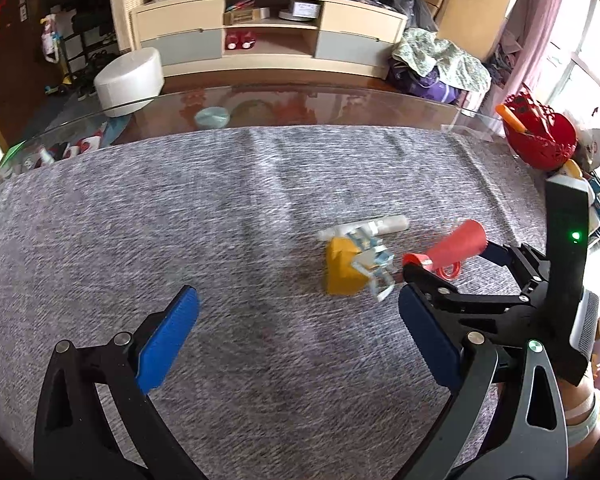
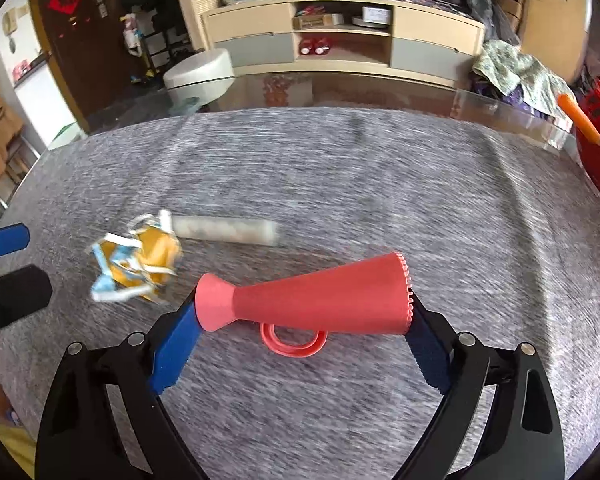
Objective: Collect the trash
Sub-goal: 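Grasp the red-pink toy horn with the right gripper while the left gripper grasps the white-blue wrapper, then lower both tools over the grey bin and open both grippers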
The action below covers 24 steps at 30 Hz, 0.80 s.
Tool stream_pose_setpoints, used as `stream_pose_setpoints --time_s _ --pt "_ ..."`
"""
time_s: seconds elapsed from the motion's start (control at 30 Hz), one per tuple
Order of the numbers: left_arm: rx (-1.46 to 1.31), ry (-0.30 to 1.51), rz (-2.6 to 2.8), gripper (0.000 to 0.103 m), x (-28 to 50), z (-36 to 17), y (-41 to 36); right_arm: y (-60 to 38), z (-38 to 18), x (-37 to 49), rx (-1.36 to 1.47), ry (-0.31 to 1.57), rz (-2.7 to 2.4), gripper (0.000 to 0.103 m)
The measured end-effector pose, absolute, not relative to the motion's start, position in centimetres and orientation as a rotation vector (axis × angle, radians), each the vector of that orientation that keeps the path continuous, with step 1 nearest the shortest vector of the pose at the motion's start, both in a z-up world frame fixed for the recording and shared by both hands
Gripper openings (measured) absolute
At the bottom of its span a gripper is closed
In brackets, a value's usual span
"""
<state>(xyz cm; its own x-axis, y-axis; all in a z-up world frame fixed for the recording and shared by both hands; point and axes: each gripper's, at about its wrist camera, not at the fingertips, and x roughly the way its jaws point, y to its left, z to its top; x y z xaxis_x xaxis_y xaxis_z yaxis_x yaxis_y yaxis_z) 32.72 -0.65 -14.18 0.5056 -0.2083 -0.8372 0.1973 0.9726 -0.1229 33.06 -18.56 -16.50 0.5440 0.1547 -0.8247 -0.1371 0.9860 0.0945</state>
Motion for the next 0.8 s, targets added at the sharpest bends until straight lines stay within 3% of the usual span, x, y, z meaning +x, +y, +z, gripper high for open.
stream_pose_setpoints --time_s 0.13,0.2,0.4,0.47,0.57,0.67,0.8 --pt "0.008 0.994 -0.291 0.093 33.3 -14.3 -2.5 -22.1 -16.7 32.0 0.052 0.999 0.123 0.092" --pt "0.019 0.983 -0.318 0.085 33.6 -14.4 -3.5 -23.6 -16.8 31.7 0.070 1.003 0.110 0.092" --pt "0.047 0.985 -0.375 0.054 34.7 -15.0 -6.0 -25.6 -16.8 31.4 0.116 1.019 0.125 0.092" --pt "0.068 0.990 -0.370 0.035 35.1 -15.3 -6.6 -25.7 -16.8 31.4 0.126 1.020 0.133 0.092" --pt "0.088 1.006 -0.358 0.017 35.4 -15.9 -7.0 -25.9 -16.7 31.3 0.138 1.020 0.143 0.092" --pt "0.095 1.011 -0.352 0.009 35.5 -16.2 -6.9 -26.2 -16.7 31.4 0.150 1.018 0.149 0.092" --pt "0.096 1.015 -0.351 0.007 35.2 -16.1 -6.8 -26.5 -16.5 30.9 0.181 1.020 0.172 0.092"
